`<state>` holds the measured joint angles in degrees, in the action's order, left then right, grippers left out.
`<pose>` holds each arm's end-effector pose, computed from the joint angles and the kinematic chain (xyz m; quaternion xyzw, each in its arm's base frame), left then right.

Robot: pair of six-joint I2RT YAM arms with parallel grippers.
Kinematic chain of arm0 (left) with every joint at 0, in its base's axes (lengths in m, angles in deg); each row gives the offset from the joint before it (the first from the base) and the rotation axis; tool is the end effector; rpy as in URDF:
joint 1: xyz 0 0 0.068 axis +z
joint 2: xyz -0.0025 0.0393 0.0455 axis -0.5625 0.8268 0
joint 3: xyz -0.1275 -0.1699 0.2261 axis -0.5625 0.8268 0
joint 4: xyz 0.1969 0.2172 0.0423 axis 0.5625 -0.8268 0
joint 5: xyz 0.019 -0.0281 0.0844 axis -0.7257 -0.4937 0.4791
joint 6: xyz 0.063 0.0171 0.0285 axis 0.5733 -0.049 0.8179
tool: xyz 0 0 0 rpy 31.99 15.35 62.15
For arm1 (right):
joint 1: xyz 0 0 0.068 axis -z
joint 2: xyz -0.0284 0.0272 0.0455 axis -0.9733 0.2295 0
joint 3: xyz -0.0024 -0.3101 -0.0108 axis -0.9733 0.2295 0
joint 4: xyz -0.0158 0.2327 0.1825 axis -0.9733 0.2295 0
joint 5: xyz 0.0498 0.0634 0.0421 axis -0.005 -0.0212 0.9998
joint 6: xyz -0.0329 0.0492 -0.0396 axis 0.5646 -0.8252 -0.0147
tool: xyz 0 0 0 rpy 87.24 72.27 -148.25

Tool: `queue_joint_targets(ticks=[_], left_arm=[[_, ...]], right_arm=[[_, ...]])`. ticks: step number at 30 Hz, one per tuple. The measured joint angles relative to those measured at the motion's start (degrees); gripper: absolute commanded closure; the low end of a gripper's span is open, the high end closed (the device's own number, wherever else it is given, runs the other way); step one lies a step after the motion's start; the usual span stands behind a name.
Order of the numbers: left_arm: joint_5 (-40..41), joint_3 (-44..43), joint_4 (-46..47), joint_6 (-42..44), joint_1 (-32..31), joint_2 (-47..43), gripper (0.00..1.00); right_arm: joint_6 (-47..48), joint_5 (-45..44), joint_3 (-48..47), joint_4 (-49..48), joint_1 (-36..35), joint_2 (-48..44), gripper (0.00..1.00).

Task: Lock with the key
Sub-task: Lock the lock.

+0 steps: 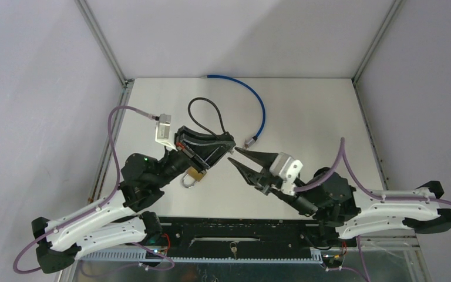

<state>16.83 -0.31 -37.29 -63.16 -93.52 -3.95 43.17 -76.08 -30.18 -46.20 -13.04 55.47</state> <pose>0.0990 -0.1756 0.4515 0.1439 0.4926 -0.6384 0.5736 0.0289 0.2353 0.4737 -0.3439 0.4647 0.3181 0.7514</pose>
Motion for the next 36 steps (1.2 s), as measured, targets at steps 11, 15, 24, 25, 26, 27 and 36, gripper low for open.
queue_joint_targets(ticks=[11,15,24,25,26,27,36], left_arm=[[0.81,1.2,-4.9,2.34,0.13,-0.83,1.0],[-0.81,1.27,-5.84,5.31,0.22,-1.53,1.0],[-3.32,-0.42,-20.22,16.94,0.22,0.33,1.0],[-3.34,-0.42,-21.7,17.81,0.22,0.5,1.0],[-3.39,-0.42,-22.91,18.4,0.22,0.66,1.0],[-3.41,-0.42,-24.02,18.88,0.22,0.76,1.0],[-1.73,-0.42,-22.6,14.8,0.22,0.76,1.0]], right_arm=[[-5.11,5.68,1.62,-0.37,1.53,-10.25,0.62],[-9.09,5.46,1.62,0.66,4.66,-11.89,0.61],[-25.33,14.84,0.39,12.85,18.34,-10.73,0.6],[-26.8,16.26,0.26,13.86,19.23,-10.54,0.6],[-28.33,17.92,0.17,15.13,20.2,-10.23,0.6],[-29.31,19.17,0.17,16.15,20.81,-10.1,0.6],[-33.0,23.32,1.29,20.81,22.84,-11.93,0.6]])
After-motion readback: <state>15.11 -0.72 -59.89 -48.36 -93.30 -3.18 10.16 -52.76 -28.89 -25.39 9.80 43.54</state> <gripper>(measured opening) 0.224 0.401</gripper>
